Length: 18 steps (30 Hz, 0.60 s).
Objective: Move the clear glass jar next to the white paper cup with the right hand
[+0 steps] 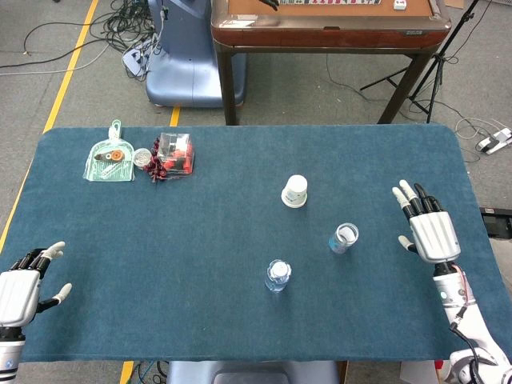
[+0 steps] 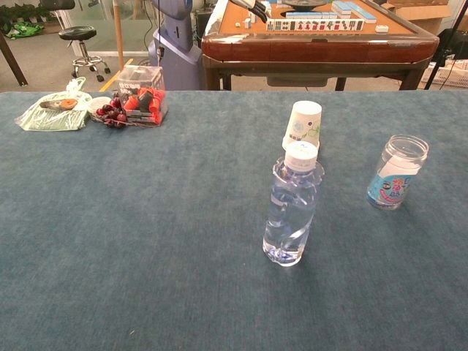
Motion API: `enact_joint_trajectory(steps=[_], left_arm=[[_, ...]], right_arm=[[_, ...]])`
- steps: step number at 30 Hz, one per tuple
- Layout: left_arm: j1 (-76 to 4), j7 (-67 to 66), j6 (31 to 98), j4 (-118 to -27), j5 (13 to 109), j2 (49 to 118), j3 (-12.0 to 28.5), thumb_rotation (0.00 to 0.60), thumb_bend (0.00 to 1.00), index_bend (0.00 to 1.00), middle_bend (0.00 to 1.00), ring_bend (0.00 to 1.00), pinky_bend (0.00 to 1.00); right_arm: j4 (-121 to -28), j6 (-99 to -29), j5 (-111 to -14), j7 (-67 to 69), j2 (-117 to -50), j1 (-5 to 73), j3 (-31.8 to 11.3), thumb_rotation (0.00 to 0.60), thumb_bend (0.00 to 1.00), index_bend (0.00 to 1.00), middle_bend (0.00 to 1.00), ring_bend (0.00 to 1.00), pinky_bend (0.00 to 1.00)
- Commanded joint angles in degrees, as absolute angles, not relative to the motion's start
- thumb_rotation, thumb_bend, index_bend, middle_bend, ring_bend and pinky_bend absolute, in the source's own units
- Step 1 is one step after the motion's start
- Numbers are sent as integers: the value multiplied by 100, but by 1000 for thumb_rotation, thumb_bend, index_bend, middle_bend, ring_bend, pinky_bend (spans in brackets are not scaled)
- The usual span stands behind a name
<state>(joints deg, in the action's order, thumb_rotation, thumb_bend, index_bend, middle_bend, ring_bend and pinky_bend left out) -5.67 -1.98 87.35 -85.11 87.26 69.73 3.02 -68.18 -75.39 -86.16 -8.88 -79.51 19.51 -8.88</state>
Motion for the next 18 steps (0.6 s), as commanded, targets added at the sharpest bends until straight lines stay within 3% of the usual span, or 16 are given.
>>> enact_joint_trajectory(steps=[1,6,11,18], left_arm=[[-564,-190,8740,-8517,8722,6966,304,600,233,171,313,225,345],[-557,-171,8737,-8536,8708,6944,302,600,234,172,313,225,344],[-557,-153,8706,-8568,8681,6909,299,600,233,173,313,225,345],[-561,-133,8652,-8599,8640,6871,293,600,234,174,313,226,345]], right_arm=[[-6725,-7416,-8660,-937,-8112,2091,-873,600,0,8,39,5,265],[-6569,-7176,-8687,-707,-8295,2281,-804,600,0,0,20,2,291],[-6226,-7153,-8804,-656,-8567,2433,-732,600,0,0,7,0,187],[-5853,-7099,-8896,-584,-8892,2627,-671,600,0,0,0,0,149]])
